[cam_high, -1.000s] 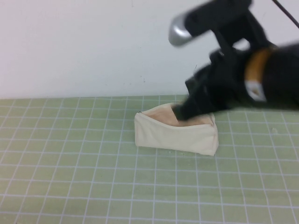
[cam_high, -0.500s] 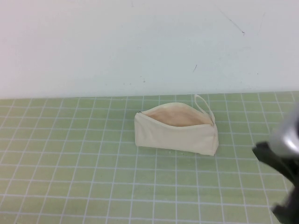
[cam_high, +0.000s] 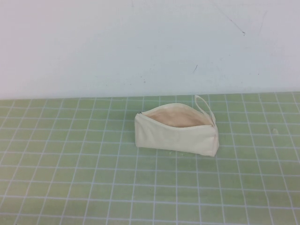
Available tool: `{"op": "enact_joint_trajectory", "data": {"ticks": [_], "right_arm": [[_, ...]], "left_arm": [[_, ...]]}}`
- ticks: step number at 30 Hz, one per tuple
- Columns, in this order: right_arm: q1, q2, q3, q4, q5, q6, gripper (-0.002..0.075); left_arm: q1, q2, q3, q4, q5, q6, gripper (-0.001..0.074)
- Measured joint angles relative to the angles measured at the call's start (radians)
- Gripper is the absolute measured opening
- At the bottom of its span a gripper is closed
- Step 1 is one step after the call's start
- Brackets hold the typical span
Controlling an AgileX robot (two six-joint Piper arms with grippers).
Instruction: Put eraser into pencil case
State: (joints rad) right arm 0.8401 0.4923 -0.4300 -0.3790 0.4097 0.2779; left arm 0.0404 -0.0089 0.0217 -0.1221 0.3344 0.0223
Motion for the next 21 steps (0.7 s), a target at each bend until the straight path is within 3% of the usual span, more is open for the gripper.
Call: {"op": "enact_joint_trajectory", "data": {"ticks": [6,14,21], "right_arm": [[-0.256,-0.214,0.113,0.084,-0.034,-0.117,-0.0001],[-0.670,-0.385,0.202,0.278,-0.067,-0.328,-0.0001],[-0.825,-0.445,0.305,0.345,-0.133,-0.343,-0.0001]], "left_arm": [[0.000,0.000,0.000,0.000,0.000,0.000,-0.0003],[0.000,0.000,0.000,0.000,0.000,0.000,-0.0003],[0.000,0.000,0.000,0.000,0.000,0.000,-0.0003]]}}
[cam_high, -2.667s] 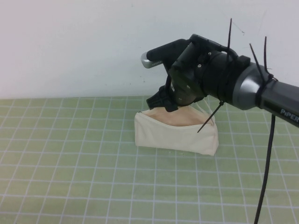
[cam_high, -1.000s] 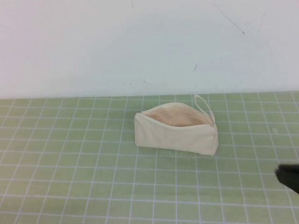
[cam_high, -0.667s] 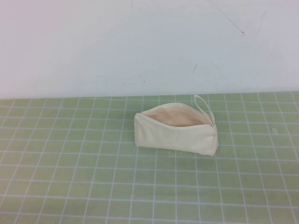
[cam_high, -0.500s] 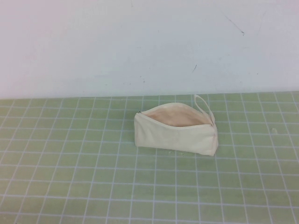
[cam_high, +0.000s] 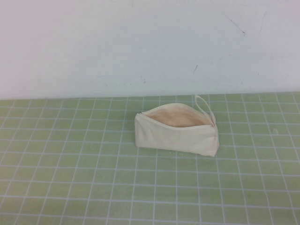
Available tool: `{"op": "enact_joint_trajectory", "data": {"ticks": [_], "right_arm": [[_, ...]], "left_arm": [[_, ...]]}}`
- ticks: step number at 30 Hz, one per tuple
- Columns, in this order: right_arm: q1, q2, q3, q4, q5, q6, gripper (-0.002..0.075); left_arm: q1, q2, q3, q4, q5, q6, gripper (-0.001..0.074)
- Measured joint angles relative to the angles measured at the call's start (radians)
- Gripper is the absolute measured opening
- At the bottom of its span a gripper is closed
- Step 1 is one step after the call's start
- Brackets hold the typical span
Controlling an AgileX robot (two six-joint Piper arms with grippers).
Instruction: Put eraser into pencil case
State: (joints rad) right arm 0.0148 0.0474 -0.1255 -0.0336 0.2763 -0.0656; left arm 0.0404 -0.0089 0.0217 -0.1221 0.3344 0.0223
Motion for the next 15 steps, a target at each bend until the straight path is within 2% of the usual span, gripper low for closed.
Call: {"op": "enact_joint_trajectory", "data": {"ticks": [7,15], "right_arm": [[-0.036,-0.056,0.133,0.024,-0.012,0.017,-0.0001],[-0.043,-0.056,0.153,0.013,0.028,0.066,-0.0001]], "left_arm": [[0.000,0.000,0.000,0.000,0.000,0.000,-0.0003],[0.000,0.000,0.000,0.000,0.000,0.000,-0.0003]]}}
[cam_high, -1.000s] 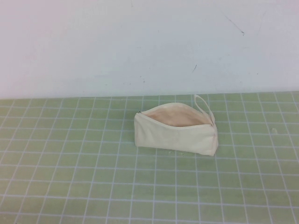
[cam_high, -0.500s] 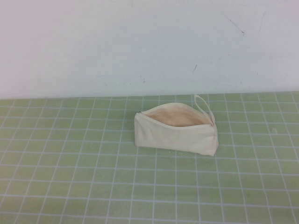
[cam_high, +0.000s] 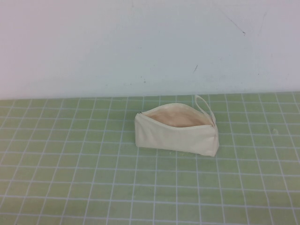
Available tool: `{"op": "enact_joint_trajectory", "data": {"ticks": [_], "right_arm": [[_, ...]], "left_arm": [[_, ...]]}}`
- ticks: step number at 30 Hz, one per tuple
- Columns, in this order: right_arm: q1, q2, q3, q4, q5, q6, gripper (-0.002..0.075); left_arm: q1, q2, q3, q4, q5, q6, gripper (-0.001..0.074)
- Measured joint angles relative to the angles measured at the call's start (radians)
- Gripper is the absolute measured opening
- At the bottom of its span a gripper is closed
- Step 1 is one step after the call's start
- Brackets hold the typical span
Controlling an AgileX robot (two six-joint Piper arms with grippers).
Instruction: Put eraser into pencil case
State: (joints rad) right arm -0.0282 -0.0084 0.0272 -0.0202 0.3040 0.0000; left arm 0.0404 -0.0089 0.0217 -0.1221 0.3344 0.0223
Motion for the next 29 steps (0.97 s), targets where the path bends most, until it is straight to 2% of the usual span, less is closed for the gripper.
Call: {"op": "enact_joint_trajectory", "data": {"ticks": [29], "right_arm": [[-0.023,0.000,0.000,-0.002,0.038,0.000,-0.0001]], "left_arm": [[0.000,0.000,0.000,0.000,0.000,0.000,-0.0002]]}}
